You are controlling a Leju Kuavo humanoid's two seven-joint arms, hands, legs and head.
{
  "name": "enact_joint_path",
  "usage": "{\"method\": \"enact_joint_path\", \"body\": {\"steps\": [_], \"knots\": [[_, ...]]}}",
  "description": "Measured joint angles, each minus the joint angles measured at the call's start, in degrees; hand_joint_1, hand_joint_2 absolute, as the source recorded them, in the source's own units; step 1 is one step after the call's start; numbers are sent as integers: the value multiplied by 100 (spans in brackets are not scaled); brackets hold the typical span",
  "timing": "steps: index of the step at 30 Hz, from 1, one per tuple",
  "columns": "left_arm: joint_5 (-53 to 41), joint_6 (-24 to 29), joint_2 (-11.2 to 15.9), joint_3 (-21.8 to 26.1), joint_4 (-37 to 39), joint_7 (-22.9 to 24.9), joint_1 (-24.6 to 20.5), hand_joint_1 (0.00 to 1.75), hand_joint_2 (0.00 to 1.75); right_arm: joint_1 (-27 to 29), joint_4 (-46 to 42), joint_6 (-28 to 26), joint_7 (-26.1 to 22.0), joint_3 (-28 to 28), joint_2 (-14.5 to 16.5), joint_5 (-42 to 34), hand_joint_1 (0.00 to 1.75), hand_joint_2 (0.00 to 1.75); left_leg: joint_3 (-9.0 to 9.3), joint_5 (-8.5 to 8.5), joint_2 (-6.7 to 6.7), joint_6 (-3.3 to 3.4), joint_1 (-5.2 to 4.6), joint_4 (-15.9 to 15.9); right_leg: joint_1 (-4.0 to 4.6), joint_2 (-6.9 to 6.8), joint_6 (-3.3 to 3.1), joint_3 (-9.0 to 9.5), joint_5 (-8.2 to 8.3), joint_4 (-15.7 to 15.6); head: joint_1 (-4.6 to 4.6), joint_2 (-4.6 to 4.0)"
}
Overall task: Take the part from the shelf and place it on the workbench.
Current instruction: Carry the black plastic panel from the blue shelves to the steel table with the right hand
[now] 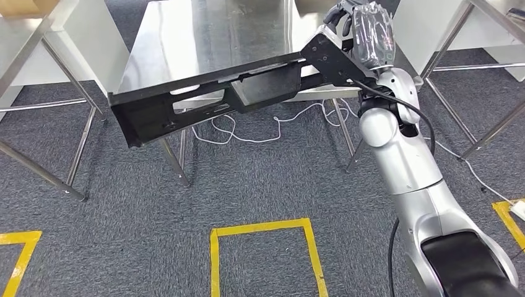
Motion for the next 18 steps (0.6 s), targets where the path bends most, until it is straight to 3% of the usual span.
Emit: {"method": "enact_joint_path", "body": {"steps": [1,3,5,7,8,9,11,13,16,18], "knots": [[-51,-4,13,-1,-1,-38,24,0,0,-8,35,-21,8,18,63,37,175,175,-18,-21,51,-31,3,31,-7,-32,-39,7,7,-8,-11,0],[-140,-5,50,-2,-2,-99,43,0,0,-22,89,-81,12,40,160,102,175,175,-171,-209,307,-91,3,358,-24,-110,-138,33,11,-25,-48,0],[-220,-2,80,-5,-3,-156,38,0,0,-15,128,-149,24,46,211,171,175,175,-520,-538,563,-137,13,1068,10,-193,-207,50,-9,-25,-81,-1],[-309,3,98,-15,-4,-212,50,0,0,27,149,-200,43,29,224,239,175,175,-802,-686,626,-152,24,1589,37,-281,-228,57,-24,-24,-81,-1],[-340,8,102,-22,-4,-233,60,0,0,55,152,-219,49,14,225,265,175,175,-795,-612,634,-145,25,1556,45,-320,-234,62,-30,-24,-82,-1],[-358,11,106,-27,-4,-248,68,0,0,77,152,-231,52,-3,226,280,175,175,-667,-451,646,-126,24,1300,53,-352,-237,69,-34,-24,-81,0],[-376,18,121,-35,-5,-264,69,0,0,94,147,-247,53,-29,227,300,175,175,-245,-128,761,-58,-4,513,84,-398,-229,82,-50,-23,-80,0],[-396,19,140,-40,-9,-278,62,0,0,97,140,-259,56,-50,228,317,175,175,-15,-34,845,-4,-51,80,119,-436,-203,84,-68,-24,-75,0],[-430,27,153,-44,-10,-299,65,0,0,113,132,-264,63,-65,232,348,175,175,18,-32,780,50,-71,3,145,-483,-132,88,-84,-46,-73,0],[-531,82,155,-66,-10,-321,68,0,0,131,115,-274,76,-102,224,377,175,175,75,-7,741,52,-78,-51,169,-437,-127,97,-86,-80,-62,0]]}}
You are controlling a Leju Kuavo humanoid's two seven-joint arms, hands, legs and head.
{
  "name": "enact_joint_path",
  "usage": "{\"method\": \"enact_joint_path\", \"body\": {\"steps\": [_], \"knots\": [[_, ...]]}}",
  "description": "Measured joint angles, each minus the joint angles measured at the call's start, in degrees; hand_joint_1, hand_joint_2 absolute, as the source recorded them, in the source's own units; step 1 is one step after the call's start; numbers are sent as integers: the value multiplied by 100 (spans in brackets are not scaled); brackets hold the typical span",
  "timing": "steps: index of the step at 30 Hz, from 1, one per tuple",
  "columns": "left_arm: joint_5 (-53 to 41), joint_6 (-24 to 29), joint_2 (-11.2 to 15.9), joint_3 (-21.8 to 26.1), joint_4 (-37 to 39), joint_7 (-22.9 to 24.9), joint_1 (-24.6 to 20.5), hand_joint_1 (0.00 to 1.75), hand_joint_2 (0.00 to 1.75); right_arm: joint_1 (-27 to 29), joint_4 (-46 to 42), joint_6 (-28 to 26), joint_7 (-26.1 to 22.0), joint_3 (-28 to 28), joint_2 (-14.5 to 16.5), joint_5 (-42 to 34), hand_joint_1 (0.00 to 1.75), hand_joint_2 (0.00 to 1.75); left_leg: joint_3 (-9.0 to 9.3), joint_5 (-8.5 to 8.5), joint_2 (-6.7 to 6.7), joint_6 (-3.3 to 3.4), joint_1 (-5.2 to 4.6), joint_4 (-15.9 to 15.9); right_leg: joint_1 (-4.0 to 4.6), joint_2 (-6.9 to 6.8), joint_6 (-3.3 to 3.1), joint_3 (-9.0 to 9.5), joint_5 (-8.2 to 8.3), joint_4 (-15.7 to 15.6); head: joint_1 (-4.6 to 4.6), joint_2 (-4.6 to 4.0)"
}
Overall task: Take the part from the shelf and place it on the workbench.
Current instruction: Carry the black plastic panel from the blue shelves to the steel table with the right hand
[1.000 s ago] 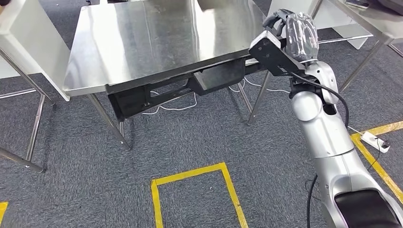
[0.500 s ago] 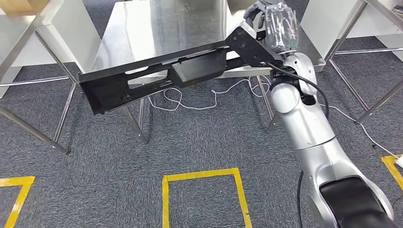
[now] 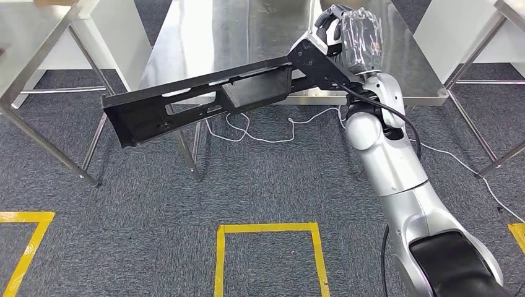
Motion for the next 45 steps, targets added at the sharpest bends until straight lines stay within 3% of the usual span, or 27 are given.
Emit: {"method": "enact_joint_path", "body": {"steps": [3,11,16,20,26,36,40,43,45], "knots": [[-427,223,1,-176,0,-23,-2,0,0,157,-156,-28,25,-164,-50,70,175,175,42,-14,-70,-30,-26,-2,8,22,-37,52,-18,-59,10,-1],[-941,198,3,-579,-3,57,-56,0,0,1031,-838,-149,-72,-665,-468,267,175,175,26,-27,-111,3,-63,2,-18,-11,17,127,2,-91,19,-1],[-1248,115,3,-778,-4,77,-124,0,0,1768,-1258,-231,-429,-1093,-774,-62,175,175,26,-34,-106,16,-62,2,-27,-10,27,128,6,-98,19,0],[-1341,97,5,-904,-4,18,-144,0,0,1982,-1276,-233,-600,-1255,-884,-186,175,175,31,-35,-82,17,-56,1,-29,10,36,124,12,-98,17,0],[-1390,153,5,-967,-5,-146,-158,0,0,1952,-1264,-291,-701,-1340,-908,-390,175,175,31,-29,-84,16,-36,1,-25,11,35,128,12,-93,17,0],[-1452,294,-3,-1029,-4,-511,-206,0,0,1233,-747,-436,-998,-1250,-780,-908,175,175,28,-31,-84,21,-35,7,-28,10,38,129,14,-93,18,0],[-1440,217,-3,-1027,-4,-509,-215,0,0,1151,-534,-621,-1011,-1170,-586,-843,175,175,10,-49,-86,50,-46,32,-95,7,53,131,22,-101,17,0],[-1447,203,-5,-1027,-5,-478,-229,0,0,1081,-455,-651,-1004,-1112,-485,-802,175,175,40,-39,-102,108,-27,-34,-87,0,98,136,13,-124,20,0],[-1447,197,-15,-1027,-7,-465,-243,0,0,1017,-416,-654,-1000,-1081,-460,-790,175,175,118,3,-112,164,10,-138,-74,74,93,26,-108,116,30,0]]}}
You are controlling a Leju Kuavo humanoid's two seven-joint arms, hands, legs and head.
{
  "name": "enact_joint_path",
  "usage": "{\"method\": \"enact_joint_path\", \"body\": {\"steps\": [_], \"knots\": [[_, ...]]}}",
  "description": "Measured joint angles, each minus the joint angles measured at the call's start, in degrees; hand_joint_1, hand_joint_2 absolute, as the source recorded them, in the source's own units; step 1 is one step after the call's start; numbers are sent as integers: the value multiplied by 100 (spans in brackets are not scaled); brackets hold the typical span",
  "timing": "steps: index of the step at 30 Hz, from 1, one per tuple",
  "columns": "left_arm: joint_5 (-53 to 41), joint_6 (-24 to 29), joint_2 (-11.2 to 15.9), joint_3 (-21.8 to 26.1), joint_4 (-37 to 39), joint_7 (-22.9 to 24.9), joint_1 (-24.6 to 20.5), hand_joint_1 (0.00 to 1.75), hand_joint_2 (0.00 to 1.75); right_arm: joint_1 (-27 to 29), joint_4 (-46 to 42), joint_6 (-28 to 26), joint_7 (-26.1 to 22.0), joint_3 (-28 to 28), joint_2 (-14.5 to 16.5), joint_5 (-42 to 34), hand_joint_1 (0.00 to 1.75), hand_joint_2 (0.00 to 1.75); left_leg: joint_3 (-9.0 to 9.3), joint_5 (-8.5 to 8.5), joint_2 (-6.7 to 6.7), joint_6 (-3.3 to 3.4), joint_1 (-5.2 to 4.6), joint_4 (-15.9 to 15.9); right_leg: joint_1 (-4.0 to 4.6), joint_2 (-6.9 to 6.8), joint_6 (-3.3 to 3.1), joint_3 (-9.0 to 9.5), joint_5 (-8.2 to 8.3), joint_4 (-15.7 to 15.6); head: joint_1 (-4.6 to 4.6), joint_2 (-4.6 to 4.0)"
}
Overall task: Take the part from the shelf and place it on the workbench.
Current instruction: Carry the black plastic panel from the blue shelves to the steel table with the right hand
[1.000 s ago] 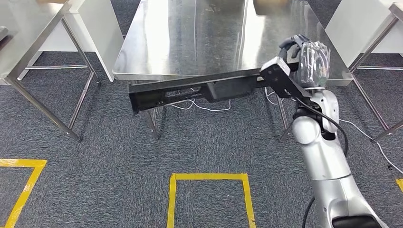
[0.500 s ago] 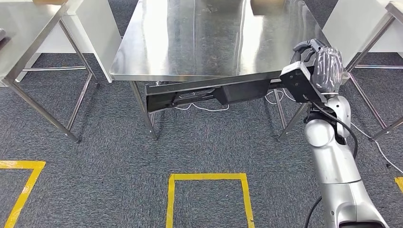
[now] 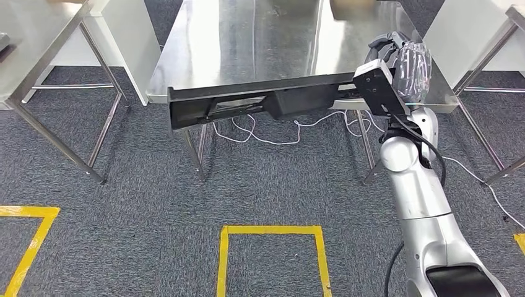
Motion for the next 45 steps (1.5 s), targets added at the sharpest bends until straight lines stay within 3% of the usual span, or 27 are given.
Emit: {"method": "enact_joint_path", "body": {"steps": [3,4,5,6,7,9,10,13,15,16,19,20,21,23,24,26,28,31,34,35,36,38,39,40,41,45], "knots": [[0,-5,-8,1,0,12,-21,0,0,-49,76,-8,4,25,8,3,175,175,44,12,-28,26,18,-37,-27,140,-59,-615,-392,1122,22,0],[0,-5,-9,2,1,16,-21,0,0,-45,101,-10,5,30,9,4,175,175,48,4,-45,20,21,-35,-39,154,-38,-787,-437,1376,24,0],[0,-5,-11,2,1,19,-19,0,0,-41,121,-10,6,35,9,4,175,175,55,-6,-65,8,27,-30,-56,160,9,-841,-381,1395,25,0],[0,-6,-15,2,2,22,-17,0,0,-40,135,-11,7,40,10,5,175,175,65,-21,-85,-14,38,-20,-78,161,71,-781,-244,1196,25,0],[0,-7,-19,2,2,23,-17,0,0,-45,144,-11,7,44,10,5,175,175,77,-45,-105,-49,56,3,-111,161,143,-608,-40,786,25,0],[0,-6,-13,3,1,24,-20,0,0,-54,163,-18,7,50,12,3,175,175,81,-111,-139,-145,69,69,-131,176,198,-289,245,105,38,0],[0,-5,-7,4,0,25,-21,0,0,-56,174,-27,9,55,14,3,175,175,71,-140,-154,-190,69,102,-128,186,175,-197,308,-71,40,0],[0,-7,-2,4,1,32,-11,0,0,-54,205,-52,13,70,28,9,175,175,45,-177,-165,-264,83,133,-97,203,19,-179,301,-74,29,0],[0,-7,-3,4,1,35,-12,0,0,-78,214,-57,9,73,39,10,175,175,-32,-285,-112,-310,109,318,-106,203,-62,-155,287,-77,16,0],[1,-8,-2,4,0,36,-16,0,0,-95,220,-57,8,74,44,9,175,175,-164,-412,-72,-337,117,586,-106,203,-99,-135,274,-79,10,0],[2,-37,-3,4,2,50,-10,0,0,-129,274,-57,3,83,51,-6,175,175,-803,-788,2,-366,116,1681,-43,201,-179,-97,231,-79,2,-1],[2,-50,-4,5,3,65,-5,0,0,-137,305,-57,0,87,54,-11,175,175,-922,-751,4,-343,110,1806,-14,202,-199,-81,216,-79,1,-1],[2,-60,-6,5,4,86,-3,0,0,-154,339,-57,-5,95,58,-18,175,175,-926,-601,4,-297,96,1703,20,202,-221,-58,199,-79,2,0],[4,-74,-1,7,4,129,-7,0,0,-218,403,-57,-18,117,69,-27,175,175,-642,-132,5,-114,22,961,72,204,-256,2,160,-86,5,0],[5,-84,6,8,4,149,-13,0,0,-260,432,-57,-24,128,74,-31,175,175,-481,22,27,-13,-23,611,81,204,-262,25,144,-100,18,0],[15,-105,12,9,4,178,-23,0,0,-334,501,-59,-41,148,82,-36,175,175,-300,111,65,127,-115,233,61,195,-239,43,120,-122,30,0],[29,-131,8,15,4,202,-22,0,0,-379,570,-60,-62,169,88,-39,175,175,-246,101,72,166,-160,141,56,177,-191,61,109,-158,12,0],[45,-175,4,39,4,231,-15,0,0,-483,657,-63,-97,198,83,-49,175,175,-37,158,67,169,-99,-124,76,173,-162,-48,-2,70,17,0],[58,-205,-26,53,5,248,-17,0,0,-592,806,-64,-113,229,67,-76,175,175,70,128,51,134,-52,-194,15,189,-124,-644,-297,1087,33,0],[60,-212,-39,54,6,252,-13,0,0,-596,857,-64,-117,237,57,-81,175,175,93,98,35,106,-36,-189,-17,188,-75,-808,-317,1306,33,0],[61,-218,-54,55,7,255,-7,0,0,-593,900,-64,-126,244,45,-86,175,175,118,65,18,69,-13,-177,-55,187,-2,-879,-248,1323,33,0],[61,-232,-74,56,9,258,-1,0,0,-601,963,-64,-165,257,25,-104,175,175,156,-33,-11,-29,47,-96,-144,178,196,-695,131,719,35,0],[62,-240,-78,58,9,259,-1,0,0,-618,994,-64,-187,265,15,-121,175,175,156,-96,-20,-87,72,-34,-175,172,267,-562,296,379,38,0],[62,-251,-79,60,9,262,-5,0,0,-647,1038,-63,-214,277,8,-148,175,175,138,-167,-27,-143,76,54,-193,174,290,-448,404,105,51,0],[63,-266,-78,63,9,265,-8,0,0,-681,1089,-63,-234,289,1,-183,175,175,108,-223,-33,-186,72,122,-198,177,260,-389,434,-15,53,0],[69,-297,-80,78,11,288,7,0,0,-813,1293,-87,-320,326,-22,-321,175,175,54,-360,-25,-278,91,279,-188,209,58,-363,350,26,13,0]]}}
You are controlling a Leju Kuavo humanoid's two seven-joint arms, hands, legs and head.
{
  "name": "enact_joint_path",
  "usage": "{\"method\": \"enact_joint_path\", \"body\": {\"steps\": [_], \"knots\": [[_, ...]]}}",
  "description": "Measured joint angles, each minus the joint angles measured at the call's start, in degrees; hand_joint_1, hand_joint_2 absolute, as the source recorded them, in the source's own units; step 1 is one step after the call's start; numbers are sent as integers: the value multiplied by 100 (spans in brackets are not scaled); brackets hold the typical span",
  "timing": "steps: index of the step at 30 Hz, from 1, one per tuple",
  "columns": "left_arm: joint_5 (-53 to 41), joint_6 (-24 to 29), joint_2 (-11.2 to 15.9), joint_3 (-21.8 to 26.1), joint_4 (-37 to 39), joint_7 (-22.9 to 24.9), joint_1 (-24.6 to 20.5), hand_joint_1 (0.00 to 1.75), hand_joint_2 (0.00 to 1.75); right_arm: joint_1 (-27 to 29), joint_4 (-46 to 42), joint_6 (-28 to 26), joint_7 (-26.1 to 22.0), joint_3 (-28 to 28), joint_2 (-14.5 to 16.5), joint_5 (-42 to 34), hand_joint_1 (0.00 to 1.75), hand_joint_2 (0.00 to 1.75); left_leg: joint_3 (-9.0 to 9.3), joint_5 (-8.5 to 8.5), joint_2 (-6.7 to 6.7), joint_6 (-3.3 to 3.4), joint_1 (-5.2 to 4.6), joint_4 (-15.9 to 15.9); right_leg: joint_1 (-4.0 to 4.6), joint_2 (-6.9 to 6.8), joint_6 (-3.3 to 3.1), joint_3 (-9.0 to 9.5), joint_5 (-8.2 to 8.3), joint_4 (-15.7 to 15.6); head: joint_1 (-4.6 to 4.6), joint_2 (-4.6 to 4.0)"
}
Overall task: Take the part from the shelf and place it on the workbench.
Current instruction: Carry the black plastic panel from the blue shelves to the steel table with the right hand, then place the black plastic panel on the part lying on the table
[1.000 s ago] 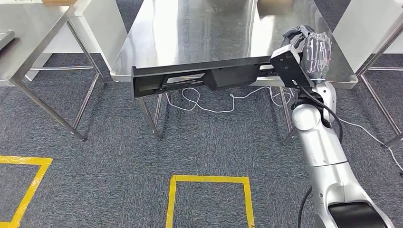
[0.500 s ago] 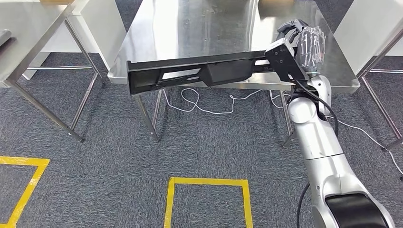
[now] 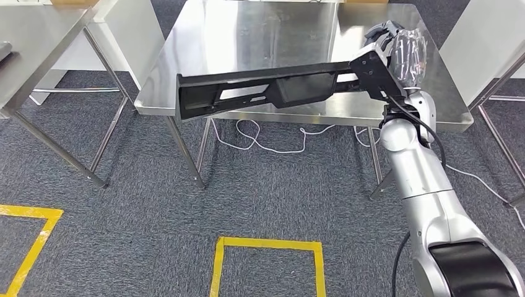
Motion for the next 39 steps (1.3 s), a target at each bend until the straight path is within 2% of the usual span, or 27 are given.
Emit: {"method": "enact_joint_path", "body": {"steps": [2,4,5,6,7,9,10,11,12,14,16,17,19,20,21,22,24,25,27,28,31,33,35,36,37,38,39], "knots": [[1,-1,-1,12,-1,1,-10,0,0,-91,84,-16,-43,15,2,-57,175,175,-202,-189,19,-53,22,428,-1,10,-76,60,-42,-1,-2,0],[1,-1,1,18,-1,2,-16,0,0,-173,189,-38,-83,41,2,-94,175,175,-661,-431,29,-79,24,1186,22,12,-137,115,-92,-1,-2,0],[1,-1,1,19,0,4,-12,0,0,-190,244,-55,-93,57,3,-102,175,175,-877,-470,29,-74,24,1474,39,15,-158,142,-119,-1,-2,0],[1,-2,1,20,1,7,-8,0,0,-198,297,-73,-102,72,3,-104,175,175,-1012,-404,29,-53,23,1577,57,19,-171,174,-147,-1,-1,0],[1,-2,2,21,1,10,-6,0,0,-206,348,-89,-112,87,3,-103,175,175,-1031,-223,28,-16,18,1450,76,25,-176,213,-178,-2,-1,0],[1,-8,11,22,0,17,-8,0,0,-243,445,-127,-137,115,6,-95,175,175,-790,287,24,108,-22,715,101,36,-177,309,-245,-13,3,0],[1,-14,19,24,0,23,-13,0,0,-272,494,-155,-147,127,8,-87,175,175,-640,453,26,174,-53,366,124,40,-168,346,-274,-25,7,0],[2,-23,29,24,1,29,-19,0,0,-299,542,-183,-153,137,10,-79,175,175,-530,528,27,227,-83,129,130,43,-150,371,-295,-40,6,0],[2,-31,38,25,1,36,-25,0,0,-315,586,-206,-155,146,11,-71,175,175,-476,519,28,262,-109,27,130,45,-127,387,-310,-61,7,0],[3,-43,46,29,1,44,-33,0,0,-330,647,-226,-155,162,12,-59,175,175,-414,482,30,288,-116,-61,134,42,-69,407,-331,-111,-2,0],[3,-47,46,34,-1,44,-33,0,0,-347,685,-234,-156,181,5,-52,175,175,-286,489,28,303,-97,-202,150,21,-49,363,-400,5,13,0],[4,-48,45,36,-1,44,-36,0,0,-362,704,-238,-157,191,3,-51,175,175,-217,490,29,311,-84,-266,158,12,-61,244,-484,237,25,0],[7,-49,45,38,-1,44,-43,0,0,-371,752,-244,-156,211,-7,-54,175,175,-147,452,21,334,-93,-297,157,7,-95,-186,-704,971,35,0],[8,-49,45,38,-1,44,-45,0,0,-359,777,-245,-156,221,-15,-54,175,175,-120,424,12,338,-96,-295,157,6,-86,-412,-768,1290,39,0],[9,-50,44,38,0,45,-40,0,0,-343,802,-246,-156,231,-22,-54,175,175,-85,390,2,338,-98,-293,156,6,-53,-563,-745,1437,39,0],[10,-50,44,39,1,46,-34,0,0,-331,824,-246,-156,240,-27,-53,175,175,-39,349,-8,330,-99,-289,155,5,2,-597,-614,1353,40,0],[10,-51,42,40,2,48,-24,0,0,-332,847,-248,-156,253,-29,-52,175,175,64,249,-21,294,-102,-265,150,-8,113,-361,-143,605,44,0],[10,-51,40,40,2,49,-26,0,0,-343,855,-250,-156,256,-29,-53,175,175,99,188,-27,266,-116,-235,157,-13,126,-193,53,213,45,-1],[10,-51,39,40,2,51,-34,0,0,-362,871,-257,-156,263,-29,-55,175,175,125,101,-37,211,-137,-191,168,-20,55,-10,209,-183,40,0],[10,-51,39,40,2,53,-36,0,0,-368,878,-262,-156,267,-29,-55,175,175,129,75,-37,185,-142,-182,181,-13,0,10,191,-191,37,0],[10,-51,46,40,-2,55,-39,0,0,-388,885,-277,-155,272,-32,-40,175,175,79,-42,-19,90,-121,-57,129,-4,-135,72,151,-228,26,0],[10,-51,46,40,-3,55,-40,0,0,-406,892,-292,-153,273,-22,-16,175,175,-208,-272,-2,5,-85,494,95,-6,-219,148,104,-245,14,0],[11,-51,43,42,0,56,-34,0,0,-413,910,-300,-140,278,2,14,175,175,-684,-487,8,-65,-31,1262,91,-3,-259,202,49,-244,9,0],[14,-51,42,43,1,56,-30,0,0,-411,925,-301,-127,285,11,30,175,175,-865,-479,14,-87,-8,1471,90,2,-259,233,20,-243,8,0],[17,-51,42,44,2,56,-28,0,0,-411,941,-303,-109,292,15,49,175,175,-932,-347,20,-98,10,1446,86,8,-246,273,-13,-243,6,0],[20,-51,42,46,2,56,-27,0,0,-414,959,-308,-87,300,16,70,175,175,-880,-113,26,-97,22,1195,81,12,-229,323,-49,-243,7,0],[21,-51,42,49,2,55,-27,0,0,-422,976,-315,-65,307,15,98,175,175,-734,173,30,-84,29,782,76,16,-207,380,-89,-245,6,0]]}}
